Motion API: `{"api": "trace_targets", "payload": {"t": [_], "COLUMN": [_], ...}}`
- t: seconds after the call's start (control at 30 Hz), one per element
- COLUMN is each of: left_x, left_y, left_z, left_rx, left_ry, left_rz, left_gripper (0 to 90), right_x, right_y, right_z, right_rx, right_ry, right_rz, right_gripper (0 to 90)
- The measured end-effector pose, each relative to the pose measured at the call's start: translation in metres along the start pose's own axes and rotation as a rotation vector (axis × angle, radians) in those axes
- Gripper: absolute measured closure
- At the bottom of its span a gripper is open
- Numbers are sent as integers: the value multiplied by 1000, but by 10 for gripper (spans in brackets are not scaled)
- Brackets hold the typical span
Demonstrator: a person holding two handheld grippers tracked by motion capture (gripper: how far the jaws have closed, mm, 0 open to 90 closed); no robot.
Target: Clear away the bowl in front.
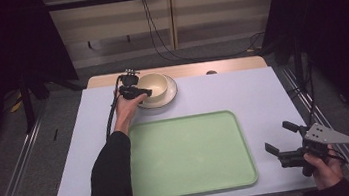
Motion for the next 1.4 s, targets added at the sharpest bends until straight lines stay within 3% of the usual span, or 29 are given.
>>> {"api": "trace_targets", "payload": {"t": [0.03,0.1,0.23,0.37,0.4,0.47,0.53,0.63,0.67,0.83,0.93,1.1,1.27,1.4], "left_x": [0,-1,-1,0,0,0,1,1,1,2,4,6,8,10], "left_y": [0,1,0,2,2,3,3,6,5,6,9,8,9,11], "left_z": [0,0,1,1,1,1,1,2,2,2,2,1,-1,-1], "left_rx": [0,37,38,73,75,112,112,135,161,203,250,245,271,298], "left_ry": [0,5,7,24,26,41,43,54,50,66,55,55,40,25], "left_rz": [0,19,9,22,24,39,24,40,39,41,67,67,85,58], "left_gripper": [432,458,501,590,654,696,740,786,786,807,829,840,840,838], "right_x": [0,-1,0,0,0,0,0,0,0,0,1,1,0,1], "right_y": [0,1,0,0,0,0,0,0,0,-1,-1,-1,-1,-1], "right_z": [0,0,0,0,0,0,0,0,0,0,0,0,0,0], "right_rx": [0,4,9,9,2,6,4,9,3,6,4,4,2,1], "right_ry": [0,8,1,-2,2,3,1,1,1,-1,0,-1,-3,-2], "right_rz": [0,-4,4,6,0,3,0,2,-1,-2,1,0,0,5], "right_gripper": [16,16,16,15,16,16,15,16,16,16,16,16,15,15]}}
Point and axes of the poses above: each handheld gripper's, and its own axes: x roughly backward along the jaws, z roughly out of its underside, y roughly to its left, the point moved 2 cm from there along -x, roughly forward along the jaws, and after that the axes turned 3 degrees about x, right-handed, at the moved point
